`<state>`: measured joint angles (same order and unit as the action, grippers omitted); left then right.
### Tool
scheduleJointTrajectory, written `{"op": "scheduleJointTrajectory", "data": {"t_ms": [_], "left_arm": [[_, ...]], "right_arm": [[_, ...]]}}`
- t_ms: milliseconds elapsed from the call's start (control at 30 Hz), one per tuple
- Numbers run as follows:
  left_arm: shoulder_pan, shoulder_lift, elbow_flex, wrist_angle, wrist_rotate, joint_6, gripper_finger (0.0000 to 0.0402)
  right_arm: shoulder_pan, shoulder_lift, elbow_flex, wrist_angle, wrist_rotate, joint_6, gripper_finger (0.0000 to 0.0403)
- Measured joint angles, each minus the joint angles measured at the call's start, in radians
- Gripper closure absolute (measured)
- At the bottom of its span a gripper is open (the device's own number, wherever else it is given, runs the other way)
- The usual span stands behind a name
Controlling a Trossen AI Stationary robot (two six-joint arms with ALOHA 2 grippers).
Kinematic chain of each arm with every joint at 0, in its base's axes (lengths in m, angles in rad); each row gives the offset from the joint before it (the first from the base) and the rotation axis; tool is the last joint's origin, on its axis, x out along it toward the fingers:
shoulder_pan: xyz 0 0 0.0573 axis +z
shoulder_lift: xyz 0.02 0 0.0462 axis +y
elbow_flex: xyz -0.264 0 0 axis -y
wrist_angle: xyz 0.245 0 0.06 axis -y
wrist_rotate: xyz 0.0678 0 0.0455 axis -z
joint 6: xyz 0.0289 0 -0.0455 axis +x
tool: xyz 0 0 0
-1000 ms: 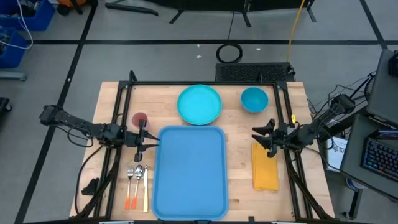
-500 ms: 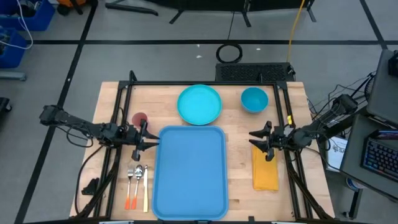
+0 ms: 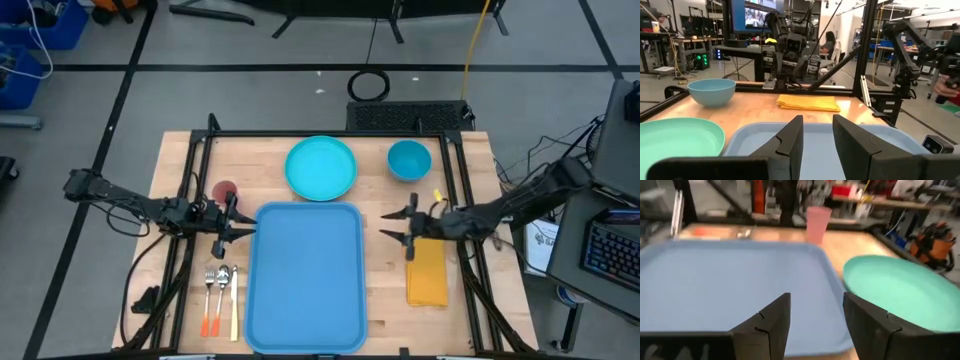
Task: Set up tray
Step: Put the blue plate on the blue serving tray
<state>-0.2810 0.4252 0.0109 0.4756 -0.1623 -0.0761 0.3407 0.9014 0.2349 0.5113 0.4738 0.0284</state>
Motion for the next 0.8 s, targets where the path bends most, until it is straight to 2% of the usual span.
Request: {"op": "scheduleJointTrajectory", "data": {"t_ms": [67, 133, 333, 533, 800], "left_arm": [[0.000, 0.000, 0.000, -0.001, 0.000, 0.001, 0.0291], [0.000, 0.000, 0.000, -0.001, 0.000, 0.002, 0.0291], [0.000, 0.000, 0.000, -0.001, -0.024, 0.002, 0.0291], [0.000, 0.000, 0.000, -0.001, -0.023, 0.002, 0.0291], [0.000, 0.000, 0.000, -0.001, -0.022, -0.043, 0.0291]], "right_arm": [[-0.047, 0.085, 0.056, -0.006, -0.069, -0.001, 0.0232], [-0.086, 0.170, 0.127, -0.085, -0.127, -0.002, 0.0232], [-0.154, 0.382, 0.404, -0.381, -0.165, -0.139, 0.0232], [-0.249, 0.512, 0.615, -0.578, -0.175, -0.277, 0.0232], [-0.413, 0.657, 0.785, -0.788, -0.298, -0.370, 0.0232]]}}
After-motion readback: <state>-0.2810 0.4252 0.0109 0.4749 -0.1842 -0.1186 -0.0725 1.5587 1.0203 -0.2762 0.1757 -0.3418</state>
